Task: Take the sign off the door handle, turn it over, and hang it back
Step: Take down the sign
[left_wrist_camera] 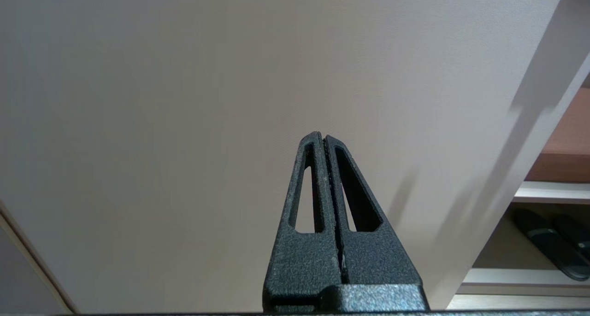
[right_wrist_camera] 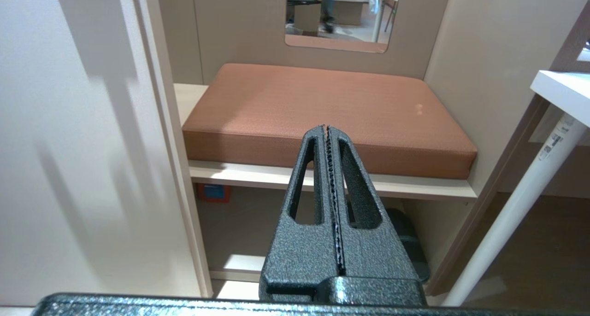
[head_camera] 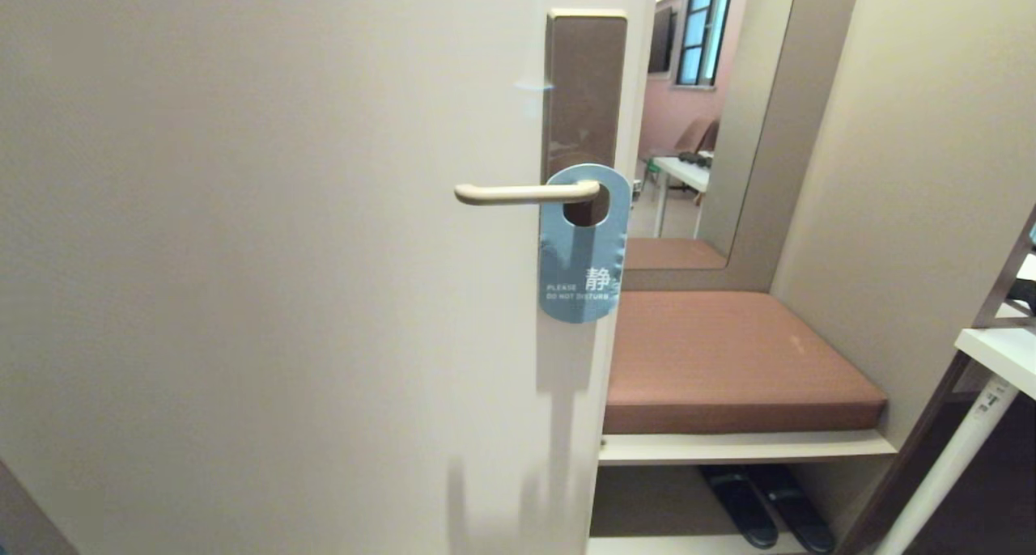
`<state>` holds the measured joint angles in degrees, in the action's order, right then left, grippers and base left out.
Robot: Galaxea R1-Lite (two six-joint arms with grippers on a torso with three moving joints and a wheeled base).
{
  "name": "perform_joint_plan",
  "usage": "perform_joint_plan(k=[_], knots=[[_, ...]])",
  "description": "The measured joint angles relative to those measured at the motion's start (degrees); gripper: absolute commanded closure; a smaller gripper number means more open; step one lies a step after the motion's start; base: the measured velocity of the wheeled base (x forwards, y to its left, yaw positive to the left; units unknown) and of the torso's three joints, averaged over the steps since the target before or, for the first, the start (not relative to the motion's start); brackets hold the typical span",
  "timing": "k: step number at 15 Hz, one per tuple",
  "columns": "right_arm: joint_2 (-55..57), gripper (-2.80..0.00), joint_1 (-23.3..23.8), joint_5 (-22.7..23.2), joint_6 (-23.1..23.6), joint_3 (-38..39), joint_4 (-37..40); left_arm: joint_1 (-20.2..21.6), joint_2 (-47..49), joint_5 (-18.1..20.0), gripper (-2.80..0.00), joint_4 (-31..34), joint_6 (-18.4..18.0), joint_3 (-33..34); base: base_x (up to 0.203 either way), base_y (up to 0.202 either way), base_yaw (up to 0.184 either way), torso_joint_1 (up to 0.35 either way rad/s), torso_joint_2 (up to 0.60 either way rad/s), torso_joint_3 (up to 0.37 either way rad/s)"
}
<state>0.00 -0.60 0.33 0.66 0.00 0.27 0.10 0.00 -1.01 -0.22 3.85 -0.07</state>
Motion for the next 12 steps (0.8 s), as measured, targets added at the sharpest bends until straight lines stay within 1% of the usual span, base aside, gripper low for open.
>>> perform_joint_plan(k=[12], knots=[[0.0,0.0,0.07,0.0,-0.06,0.0,0.0,-0.02,-0.01,-0.02,0.0,-0.02,-0.01,0.02,0.0,0.0,0.0,0.0,0.0,0.0]])
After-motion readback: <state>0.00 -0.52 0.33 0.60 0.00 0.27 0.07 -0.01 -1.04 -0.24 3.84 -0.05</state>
